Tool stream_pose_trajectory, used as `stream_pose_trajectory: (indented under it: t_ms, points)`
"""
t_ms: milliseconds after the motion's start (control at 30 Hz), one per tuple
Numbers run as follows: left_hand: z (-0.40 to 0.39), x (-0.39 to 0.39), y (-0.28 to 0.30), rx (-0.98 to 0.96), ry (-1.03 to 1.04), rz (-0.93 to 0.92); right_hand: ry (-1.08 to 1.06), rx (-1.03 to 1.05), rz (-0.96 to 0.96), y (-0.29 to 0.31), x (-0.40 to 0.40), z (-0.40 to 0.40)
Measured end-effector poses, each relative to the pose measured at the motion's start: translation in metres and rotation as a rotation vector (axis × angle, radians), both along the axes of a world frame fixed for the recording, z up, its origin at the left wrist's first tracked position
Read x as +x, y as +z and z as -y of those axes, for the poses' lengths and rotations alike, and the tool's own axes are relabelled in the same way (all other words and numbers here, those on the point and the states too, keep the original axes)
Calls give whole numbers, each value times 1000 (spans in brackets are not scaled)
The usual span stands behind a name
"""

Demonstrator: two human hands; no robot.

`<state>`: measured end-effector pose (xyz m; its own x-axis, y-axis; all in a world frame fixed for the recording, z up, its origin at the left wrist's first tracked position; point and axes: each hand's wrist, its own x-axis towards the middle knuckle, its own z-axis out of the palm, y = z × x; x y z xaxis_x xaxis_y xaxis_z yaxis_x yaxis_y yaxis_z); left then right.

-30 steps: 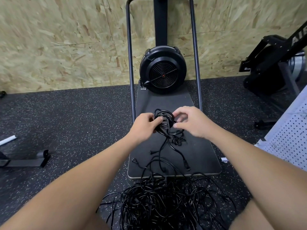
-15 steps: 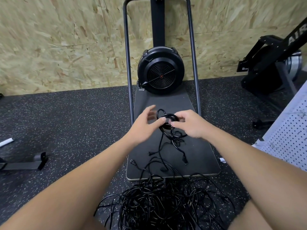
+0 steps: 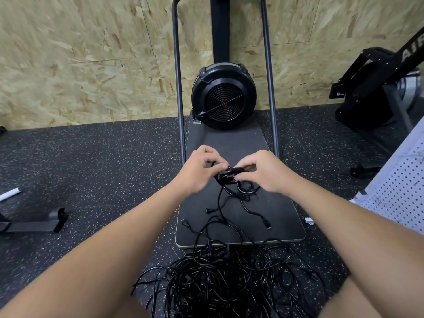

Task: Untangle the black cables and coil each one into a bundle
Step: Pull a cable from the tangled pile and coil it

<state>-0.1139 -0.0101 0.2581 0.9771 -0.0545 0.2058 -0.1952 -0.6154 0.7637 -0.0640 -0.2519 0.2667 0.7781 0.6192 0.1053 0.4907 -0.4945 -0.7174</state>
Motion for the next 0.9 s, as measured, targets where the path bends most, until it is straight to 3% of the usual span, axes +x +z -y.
stream_pose_trajectory:
  t_ms: [167, 267, 567, 733, 833, 900]
  points:
    - [-1, -1, -1, -209, 187, 52, -82, 70, -19, 9, 4, 4]
    - [14, -5, 1, -231, 277, 11, -85, 59, -35, 12, 3, 3]
    - [30, 1, -3, -653, 362, -213, -78, 25, -42, 14, -8, 4]
    - [15, 2, -15, -283, 138, -139, -107, 29, -22, 12, -5, 11]
    - [12, -3, -17, -43, 159, 59, -139, 31, -14, 12, -4, 11]
    - [12, -4, -14, -3, 206, 165, -174, 45, -31, 12, -2, 11]
